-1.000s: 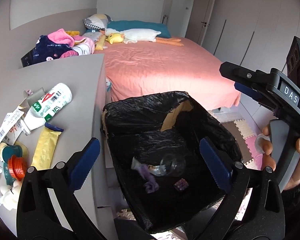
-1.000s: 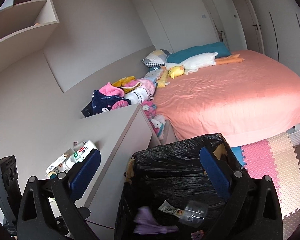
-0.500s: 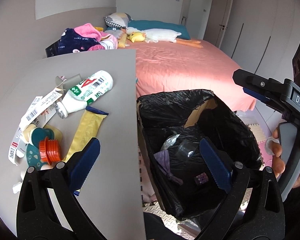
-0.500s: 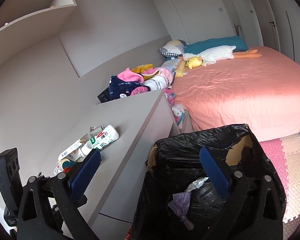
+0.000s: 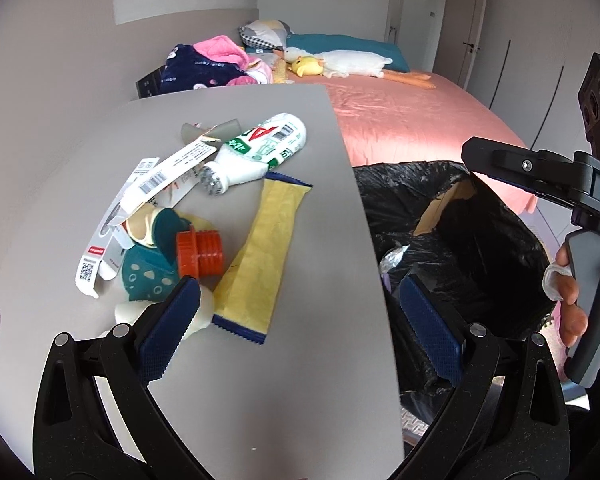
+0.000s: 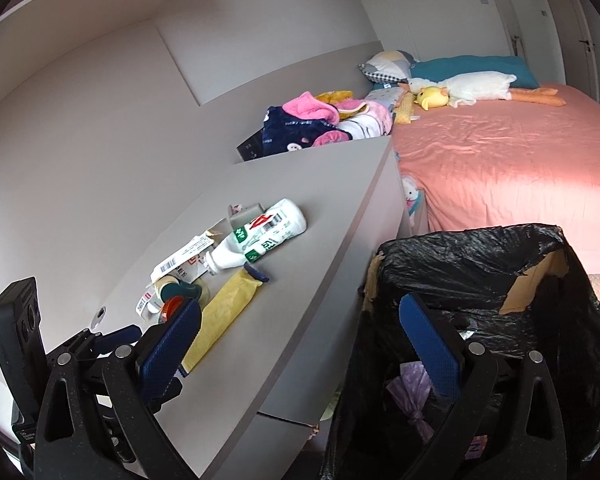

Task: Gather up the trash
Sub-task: 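Move both open tools back to the trash pile on the table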

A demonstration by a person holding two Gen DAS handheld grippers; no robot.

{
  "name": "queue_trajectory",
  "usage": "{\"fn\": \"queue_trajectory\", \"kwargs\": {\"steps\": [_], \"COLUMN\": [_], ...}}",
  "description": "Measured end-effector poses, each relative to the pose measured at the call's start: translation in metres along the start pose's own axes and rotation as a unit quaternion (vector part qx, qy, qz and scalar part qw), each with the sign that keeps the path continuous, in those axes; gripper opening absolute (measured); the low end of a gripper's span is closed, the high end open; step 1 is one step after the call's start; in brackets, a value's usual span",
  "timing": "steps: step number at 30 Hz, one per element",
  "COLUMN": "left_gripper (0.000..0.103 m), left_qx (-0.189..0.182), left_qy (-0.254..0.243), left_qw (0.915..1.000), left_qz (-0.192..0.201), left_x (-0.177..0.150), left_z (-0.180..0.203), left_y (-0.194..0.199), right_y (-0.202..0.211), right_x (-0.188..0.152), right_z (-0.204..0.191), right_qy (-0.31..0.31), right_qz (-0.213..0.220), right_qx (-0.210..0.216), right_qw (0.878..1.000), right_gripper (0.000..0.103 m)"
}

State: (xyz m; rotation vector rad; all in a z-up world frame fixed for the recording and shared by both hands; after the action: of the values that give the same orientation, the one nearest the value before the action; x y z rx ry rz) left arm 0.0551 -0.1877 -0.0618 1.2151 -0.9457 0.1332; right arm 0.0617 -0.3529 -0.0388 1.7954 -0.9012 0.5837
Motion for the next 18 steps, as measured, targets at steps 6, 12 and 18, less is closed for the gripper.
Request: {"fn": "queue_trajectory", "kwargs": {"steps": [6,12,18], "left_gripper": [0.096,0.092,0.077], "left_qx": [0.017,0.045,0.065], "left_qy": [0.007,-0.006,-0.019], "left_qw": [0.9998,0.9989,0.997], "left_qz": [-0.006,-0.016,-0.039], "left_x": [-0.013,-0.024,-0.032], "left_z": [-0.035,-0.063,-0.08], "left_y": [0.002,-0.002,-0.02], "right_y": [-0.021,-0.044,-0.072], "right_x": [-0.009,-0.017,-0.025], "right_z": [-0.025,-0.052,-0.069], "right_qy": [0.002,0.027,0.03], "right_qz": [-0.024,-0.046,-0.073], "right_qx": [0.016,0.023,0.02], "right_qw": [1.0,0.998,0.997], "right_gripper": [0.099,0.095,0.085]}}
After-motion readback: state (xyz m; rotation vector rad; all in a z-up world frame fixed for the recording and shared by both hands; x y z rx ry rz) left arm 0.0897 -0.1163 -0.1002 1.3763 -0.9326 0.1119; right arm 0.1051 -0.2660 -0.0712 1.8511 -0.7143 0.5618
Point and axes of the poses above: each gripper's, at about its wrist camera, not at the fingertips, and y roughly against the way its jaws point, z to its right, x to its top, the point moved 6 cm from there along -y, roughly the way its jaws point, and after that the axes turned 1 degree about y, right-handed, at the moved point
